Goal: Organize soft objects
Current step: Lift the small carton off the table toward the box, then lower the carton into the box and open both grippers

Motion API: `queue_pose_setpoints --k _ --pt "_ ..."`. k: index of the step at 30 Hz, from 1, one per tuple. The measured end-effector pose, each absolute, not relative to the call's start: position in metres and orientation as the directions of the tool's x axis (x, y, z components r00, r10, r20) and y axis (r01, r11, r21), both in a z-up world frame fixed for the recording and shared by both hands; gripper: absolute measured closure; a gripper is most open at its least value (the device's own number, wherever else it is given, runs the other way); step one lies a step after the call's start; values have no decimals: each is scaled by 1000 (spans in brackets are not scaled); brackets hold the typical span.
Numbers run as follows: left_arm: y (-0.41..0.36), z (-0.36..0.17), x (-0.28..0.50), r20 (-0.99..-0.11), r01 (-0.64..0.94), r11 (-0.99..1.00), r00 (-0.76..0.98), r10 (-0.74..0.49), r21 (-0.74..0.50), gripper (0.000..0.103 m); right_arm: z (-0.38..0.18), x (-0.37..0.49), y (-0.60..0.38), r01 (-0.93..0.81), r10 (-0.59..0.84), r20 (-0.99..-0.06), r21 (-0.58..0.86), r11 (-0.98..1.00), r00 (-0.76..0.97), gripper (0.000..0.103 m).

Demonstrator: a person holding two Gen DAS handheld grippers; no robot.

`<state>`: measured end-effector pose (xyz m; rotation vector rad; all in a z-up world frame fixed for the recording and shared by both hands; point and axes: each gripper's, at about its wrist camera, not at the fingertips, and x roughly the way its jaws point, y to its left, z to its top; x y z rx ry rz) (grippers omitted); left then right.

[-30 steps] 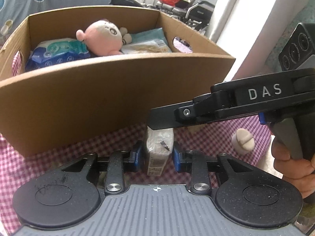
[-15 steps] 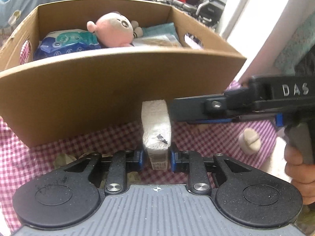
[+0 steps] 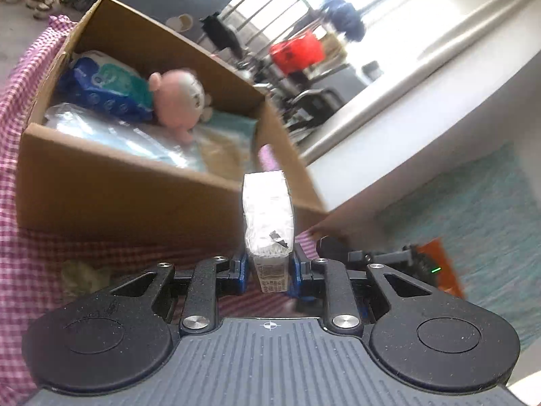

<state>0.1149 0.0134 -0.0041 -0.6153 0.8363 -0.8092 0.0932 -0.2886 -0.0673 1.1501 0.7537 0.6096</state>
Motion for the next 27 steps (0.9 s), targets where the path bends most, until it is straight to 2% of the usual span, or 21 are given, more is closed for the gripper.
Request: queue_pose_setpoints --k 4,7,9,12,16,19,27 --pt "17 -1 117 -313 385 465 396 -863 -797 80 -64 103 -281 -95 798 -115 973 211 591 35" --pt "17 1 120 -300 399 461 404 -864 -793 80 -59 109 -277 -128 804 -67 976 175 591 37" --pt "17 0 124 -292 404 459 410 -864 -792 80 -56 113 -277 -143 800 -49 976 167 598 47" --pt "20 2 125 -282 413 459 422 -862 -786 80 -55 119 -277 -146 795 -53 974 176 605 57" --pt "22 8 125 -297 437 504 459 -837 -745 75 -54 126 -277 -148 795 -48 974 171 604 62" --pt "27 11 124 -282 451 506 476 -833 -735 72 -50 127 -279 -154 795 -49 972 178 605 73" --pt "30 12 129 -290 457 524 488 -823 -719 71 -39 133 -277 -165 797 -110 953 255 594 74"
